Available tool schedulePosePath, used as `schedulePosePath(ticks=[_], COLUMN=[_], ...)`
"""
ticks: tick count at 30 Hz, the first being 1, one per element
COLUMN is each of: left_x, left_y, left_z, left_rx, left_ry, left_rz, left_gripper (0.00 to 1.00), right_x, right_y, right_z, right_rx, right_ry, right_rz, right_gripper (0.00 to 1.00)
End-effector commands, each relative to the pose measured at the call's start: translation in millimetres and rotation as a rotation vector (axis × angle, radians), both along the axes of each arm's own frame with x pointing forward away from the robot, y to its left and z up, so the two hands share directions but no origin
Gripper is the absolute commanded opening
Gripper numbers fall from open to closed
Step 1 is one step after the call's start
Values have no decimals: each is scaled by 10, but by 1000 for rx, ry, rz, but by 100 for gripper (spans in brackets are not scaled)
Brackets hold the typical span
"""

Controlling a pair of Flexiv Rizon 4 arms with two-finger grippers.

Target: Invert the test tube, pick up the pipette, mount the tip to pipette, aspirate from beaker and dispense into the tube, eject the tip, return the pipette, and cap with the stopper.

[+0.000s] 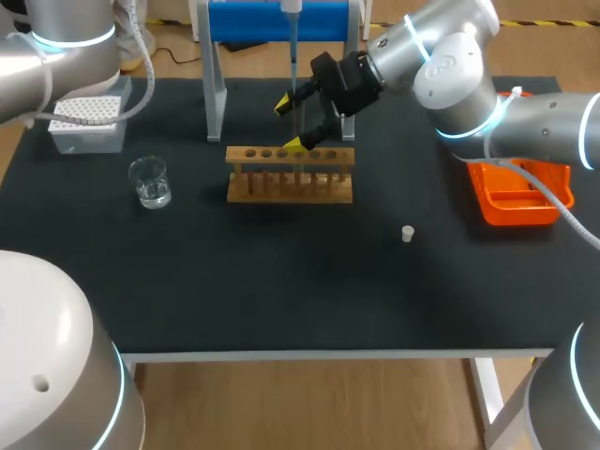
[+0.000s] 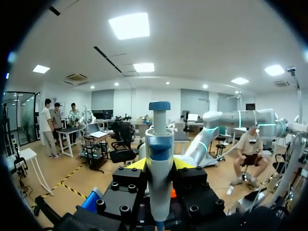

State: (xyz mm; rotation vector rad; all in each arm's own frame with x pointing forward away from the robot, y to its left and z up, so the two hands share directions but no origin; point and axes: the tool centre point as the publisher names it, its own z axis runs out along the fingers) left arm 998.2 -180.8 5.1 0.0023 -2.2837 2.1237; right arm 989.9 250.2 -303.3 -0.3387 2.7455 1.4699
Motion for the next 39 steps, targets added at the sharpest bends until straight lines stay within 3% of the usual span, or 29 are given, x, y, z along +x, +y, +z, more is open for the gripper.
schedulePosePath(ticks=[1, 21, 39], left_x=[15, -25, 0], left_y=[7, -9, -20], left_z=[11, 19, -118], left_rx=[4, 11, -6], left_ry=[1, 0, 5], left_rz=[-6, -5, -13], left_gripper=[0, 0, 0], right_x=[0, 22, 22], right_y=[-57, -115, -115], right_z=[20, 59, 59], right_rx=[8, 6, 6], right_ry=[-1, -12, -12], right_rz=[-9, -25, -25], right_gripper=[100, 100, 100])
